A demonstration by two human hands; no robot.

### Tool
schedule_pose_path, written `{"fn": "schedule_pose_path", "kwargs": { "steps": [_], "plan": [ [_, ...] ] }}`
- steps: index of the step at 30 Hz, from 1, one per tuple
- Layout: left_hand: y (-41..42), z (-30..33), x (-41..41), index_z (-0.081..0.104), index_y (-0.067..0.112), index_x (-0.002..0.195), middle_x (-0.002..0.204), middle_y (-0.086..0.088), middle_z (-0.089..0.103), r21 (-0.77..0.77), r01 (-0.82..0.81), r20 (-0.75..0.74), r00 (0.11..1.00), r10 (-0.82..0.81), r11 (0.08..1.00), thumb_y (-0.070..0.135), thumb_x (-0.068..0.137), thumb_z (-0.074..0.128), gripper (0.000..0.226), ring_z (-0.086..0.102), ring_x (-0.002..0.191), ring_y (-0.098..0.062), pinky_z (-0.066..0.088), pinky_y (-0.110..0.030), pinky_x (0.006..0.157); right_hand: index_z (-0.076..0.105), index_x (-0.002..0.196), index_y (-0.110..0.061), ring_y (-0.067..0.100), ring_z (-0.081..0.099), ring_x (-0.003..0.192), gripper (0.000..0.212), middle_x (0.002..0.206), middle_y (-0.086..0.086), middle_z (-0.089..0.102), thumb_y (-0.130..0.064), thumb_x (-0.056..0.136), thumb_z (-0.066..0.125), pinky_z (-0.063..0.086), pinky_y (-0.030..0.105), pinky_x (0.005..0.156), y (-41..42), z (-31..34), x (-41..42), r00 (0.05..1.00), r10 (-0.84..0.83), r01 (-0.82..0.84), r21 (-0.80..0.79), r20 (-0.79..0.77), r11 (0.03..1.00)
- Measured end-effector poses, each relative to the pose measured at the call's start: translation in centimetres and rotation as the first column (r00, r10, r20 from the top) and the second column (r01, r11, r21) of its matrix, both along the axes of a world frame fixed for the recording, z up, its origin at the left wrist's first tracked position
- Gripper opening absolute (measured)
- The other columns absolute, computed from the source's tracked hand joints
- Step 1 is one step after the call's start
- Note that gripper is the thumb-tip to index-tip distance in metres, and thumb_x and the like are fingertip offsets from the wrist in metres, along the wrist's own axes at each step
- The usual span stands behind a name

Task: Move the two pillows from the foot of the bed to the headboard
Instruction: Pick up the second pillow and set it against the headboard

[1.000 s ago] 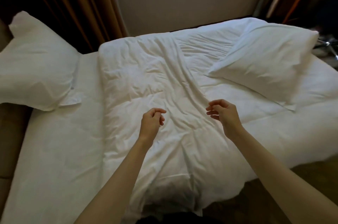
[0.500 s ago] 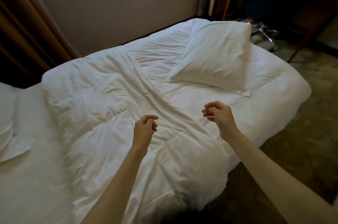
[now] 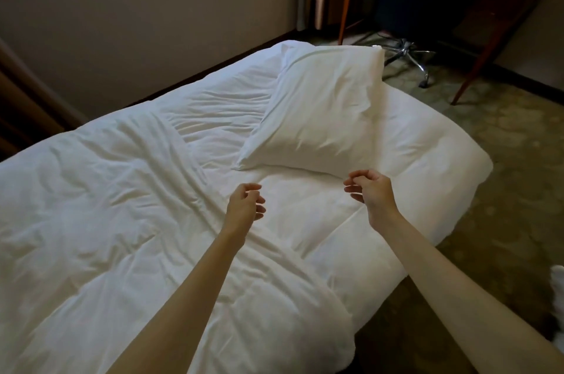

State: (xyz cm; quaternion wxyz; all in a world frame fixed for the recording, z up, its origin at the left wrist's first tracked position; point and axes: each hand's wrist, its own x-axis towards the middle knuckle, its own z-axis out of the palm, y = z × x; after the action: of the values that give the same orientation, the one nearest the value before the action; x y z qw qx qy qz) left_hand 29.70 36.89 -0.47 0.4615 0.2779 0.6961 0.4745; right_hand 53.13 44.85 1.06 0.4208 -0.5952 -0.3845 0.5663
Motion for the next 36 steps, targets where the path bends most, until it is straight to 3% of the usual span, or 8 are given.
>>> {"fn": "schedule_pose_path", "kwargs": {
  "steps": [13,18,22,25,28,30,34,36],
  "plan": [
    [23.2,-8.8,4.2,0.039,0.014,0.137,0.128,-0.015,0.049,-0.374,-0.127,0.299,0.921,0.249,0.919,0.034,0.098,0.044,0.044,0.055,0.11,-0.029,0.048,-0.042,0.085,0.056,0.099,-0.014,0.022,0.055,0.086,0.018,0.101,0.009,0.06,-0.005,0.083,0.053,0.042,0.03,0.067,25.4,-10.3,6.2,0.963,0.116,-0.076,-0.169,0.243,0.983],
    [28.6,-14.0,4.3,0.022,0.016,0.15,0.15,-0.021,0.034,-0.503,-0.157,0.403,0.827,0.392,0.85,0.055,0.092,0.047,0.074,0.042,0.133,-0.035,0.043,-0.049,0.099,0.042,0.129,-0.011,0.026,0.052,0.109,0.051,0.127,0.01,0.05,-0.02,0.084,0.063,0.042,0.036,0.082,31.6,-16.1,7.5,0.941,0.178,-0.075,-0.337,0.286,0.938],
    [31.7,-17.9,4.6,0.018,0.008,0.151,0.159,-0.02,0.014,-0.535,-0.041,0.576,0.713,0.4,0.844,0.074,0.084,0.036,0.096,0.02,0.145,-0.036,0.024,-0.05,0.113,0.03,0.138,-0.014,0.03,0.046,0.124,0.08,0.14,0.01,0.043,-0.037,0.075,0.073,0.043,0.044,0.101,34.4,-20.3,8.4,0.943,0.181,-0.036,-0.457,0.278,0.889],
    [33.1,-18.9,5.2,0.037,0.016,0.146,0.142,-0.003,0.05,-0.527,-0.026,0.63,0.659,0.411,0.85,0.08,0.078,0.034,0.093,0.052,0.126,-0.034,0.044,-0.042,0.1,0.025,0.141,-0.01,0.03,0.046,0.126,0.093,0.141,0.011,0.044,-0.04,0.072,0.078,0.042,0.04,0.101,34.8,-22.1,8.6,0.965,0.135,-0.008,-0.49,0.224,0.872],
    [34.7,-19.9,5.6,0.064,0.018,0.115,0.135,0.002,0.057,-0.519,-0.173,0.597,0.627,0.5,0.837,0.068,0.077,0.056,0.063,0.062,0.111,-0.024,0.054,-0.037,0.087,0.039,0.135,-0.001,0.03,0.059,0.113,0.087,0.129,0.014,0.057,-0.04,0.07,0.081,0.049,0.042,0.095,35.0,-23.4,8.3,0.992,0.068,-0.004,-0.522,0.103,0.853],
    [35.4,-20.3,5.6,0.063,0.016,0.099,0.116,-0.004,0.065,-0.468,-0.262,0.583,0.626,0.518,0.844,0.06,0.081,0.061,0.048,0.063,0.095,-0.023,0.053,-0.038,0.071,0.054,0.126,0.0,0.03,0.065,0.102,0.074,0.117,0.015,0.066,-0.041,0.07,0.081,0.054,0.042,0.09,34.6,-23.4,8.0,0.997,0.072,-0.04,-0.532,0.039,0.846],
    [35.9,-20.2,5.1,0.055,0.014,0.125,0.133,-0.011,0.058,-0.329,-0.255,0.654,0.633,0.414,0.909,0.051,0.093,0.049,0.049,0.057,0.114,-0.028,0.048,-0.043,0.094,0.066,0.111,-0.007,0.018,0.073,0.08,0.046,0.099,0.009,0.074,-0.038,0.078,0.076,0.057,0.027,0.064,33.2,-21.8,6.5,0.996,0.058,-0.079,-0.435,-0.062,0.897],
    [36.3,-19.6,4.5,0.05,0.008,0.134,0.136,-0.015,0.056,-0.335,-0.278,0.586,0.686,0.43,0.9,0.046,0.096,0.047,0.053,0.055,0.121,-0.03,0.043,-0.044,0.104,0.07,0.095,-0.013,0.01,0.074,0.07,0.029,0.089,0.003,0.075,-0.037,0.08,0.074,0.057,0.022,0.056,32.8,-20.5,5.5,0.997,0.037,-0.058,-0.37,-0.064,0.927]
  ]
}}
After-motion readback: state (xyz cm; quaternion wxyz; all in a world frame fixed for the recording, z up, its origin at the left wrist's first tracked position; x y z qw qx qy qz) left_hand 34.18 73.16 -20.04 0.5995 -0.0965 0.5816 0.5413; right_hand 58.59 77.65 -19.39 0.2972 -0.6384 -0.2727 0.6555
